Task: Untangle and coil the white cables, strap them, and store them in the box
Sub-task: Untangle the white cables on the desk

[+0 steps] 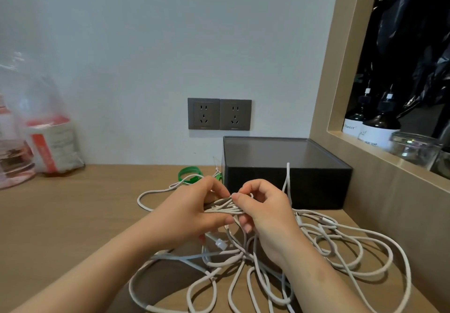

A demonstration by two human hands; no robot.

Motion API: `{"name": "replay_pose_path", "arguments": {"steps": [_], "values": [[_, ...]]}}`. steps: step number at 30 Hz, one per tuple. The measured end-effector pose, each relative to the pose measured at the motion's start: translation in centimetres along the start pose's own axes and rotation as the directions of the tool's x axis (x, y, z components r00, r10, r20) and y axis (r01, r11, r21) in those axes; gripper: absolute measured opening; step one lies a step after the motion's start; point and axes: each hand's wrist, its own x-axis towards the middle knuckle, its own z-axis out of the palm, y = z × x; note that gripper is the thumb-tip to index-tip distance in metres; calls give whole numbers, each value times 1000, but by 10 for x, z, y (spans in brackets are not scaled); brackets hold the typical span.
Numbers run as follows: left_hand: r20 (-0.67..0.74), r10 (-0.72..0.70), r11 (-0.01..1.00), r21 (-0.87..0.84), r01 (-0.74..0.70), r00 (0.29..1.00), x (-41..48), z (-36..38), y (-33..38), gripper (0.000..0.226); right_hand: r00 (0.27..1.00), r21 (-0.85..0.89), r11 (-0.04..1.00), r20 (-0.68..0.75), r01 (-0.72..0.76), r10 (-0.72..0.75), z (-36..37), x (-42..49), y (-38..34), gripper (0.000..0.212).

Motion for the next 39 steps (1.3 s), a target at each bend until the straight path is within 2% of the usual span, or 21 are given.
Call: {"name": "replay_pose_path", "arguments": {"steps": [3, 6, 10, 15, 20, 22, 26, 30, 33, 36, 39], "values": [[68, 4, 997, -77, 1, 998, 5, -3, -2, 19, 999, 28, 999, -40, -21, 22, -3, 3, 0, 6], [30, -11, 984, -176, 16, 1000, 10, 1, -2, 19, 996, 43, 999, -92, -14, 18, -3, 5, 0, 5], [54, -105, 927, -356, 117, 993, 9, 6, -2, 40, 989, -44, 998, -137, 43, -48, 1, 5, 0, 5], [57, -93, 964, -244, 104, 994, 7, 0, -6, 11, 987, -154, 984, -116, 94, -113, 9, 0, -2, 7], [-32, -150, 923, -364, 128, 988, 2, -15, -20, 6, 990, -313, 942, -37, 117, -135, 27, 9, -13, 6], [-119, -199, 889, -439, 129, 973, 7, -24, -35, 2, 986, -442, 884, 21, 155, -163, 38, 19, -22, 5], [-337, -304, 888, -439, 137, 891, 18, -36, -74, 10, 946, -731, 631, 62, 260, -318, 60, 51, -29, 20], [-439, -298, 931, -332, 156, 848, 24, -39, -96, 20, 984, -841, 517, 97, 161, -149, 76, 81, -15, 32], [-502, -247, 948, -303, 99, 829, 29, -39, -99, 14, 996, -898, 432, 82, 85, -25, 86, 93, -3, 30], [-558, -227, 957, -281, 76, 798, 32, -33, -108, 13, 999, -917, 396, 44, 39, 3, 95, 106, 9, 21], [-566, -277, 937, -336, 90, 776, 38, -30, -123, 12, 1000, -934, 358, -11, -13, 8, 99, 125, 17, 22]]}}
